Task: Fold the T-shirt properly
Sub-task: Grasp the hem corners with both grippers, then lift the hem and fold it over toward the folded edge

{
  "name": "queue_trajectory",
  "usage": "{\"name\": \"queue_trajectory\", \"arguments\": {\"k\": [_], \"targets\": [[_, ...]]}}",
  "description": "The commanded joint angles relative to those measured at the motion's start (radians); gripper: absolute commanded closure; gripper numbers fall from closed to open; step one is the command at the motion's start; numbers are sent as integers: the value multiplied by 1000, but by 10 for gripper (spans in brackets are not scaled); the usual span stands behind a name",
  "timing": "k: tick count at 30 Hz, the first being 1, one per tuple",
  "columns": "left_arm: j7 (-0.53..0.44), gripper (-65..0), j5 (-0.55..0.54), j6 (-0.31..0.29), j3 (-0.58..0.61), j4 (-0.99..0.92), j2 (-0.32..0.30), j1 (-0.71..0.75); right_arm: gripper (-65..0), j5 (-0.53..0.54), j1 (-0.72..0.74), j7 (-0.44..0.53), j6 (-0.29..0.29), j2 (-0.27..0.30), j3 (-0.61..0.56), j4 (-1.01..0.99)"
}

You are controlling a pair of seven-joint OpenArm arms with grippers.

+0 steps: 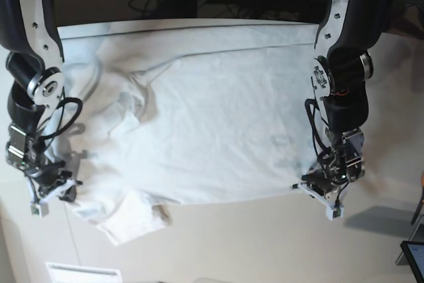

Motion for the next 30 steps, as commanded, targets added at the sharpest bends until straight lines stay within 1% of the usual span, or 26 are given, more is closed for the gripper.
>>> {"name": "queue_trajectory", "arguments": {"k": [1, 6, 7, 11, 12, 15, 20, 23, 30], "targets": [[19, 0, -2, -16, 13, 42, -6, -11, -68, 16, 39, 31, 2, 15, 2, 22], [113, 0, -2, -16, 18, 201, -5, 46, -68, 16, 39, 31, -1, 23, 3, 28], [142, 0, -2, -24, 18, 238, -5, 55, -68, 16, 39, 31, -1, 25, 3, 28], [246, 0, -4, -127, 18, 364, -5, 95, -68, 16, 39, 31, -1, 25, 3, 29], [279, 0, -4, -144, 18, 402, -6, 109, -68, 16, 39, 31, -1, 26, 3, 31], [326, 0, -4, -147, 18, 517, -11, 158, -68, 16, 35, 31, -1, 26, 3, 71], [397, 0, -4, -150, 18, 694, -15, 249, -68, 16, 35, 27, -1, 26, 3, 80], [432, 0, -4, -150, 18, 797, -15, 304, -68, 16, 35, -3, -1, 43, 5, 82], [510, 0, -4, -150, 18, 1001, -15, 400, -68, 16, 35, -16, -1, 51, 5, 82]]}}
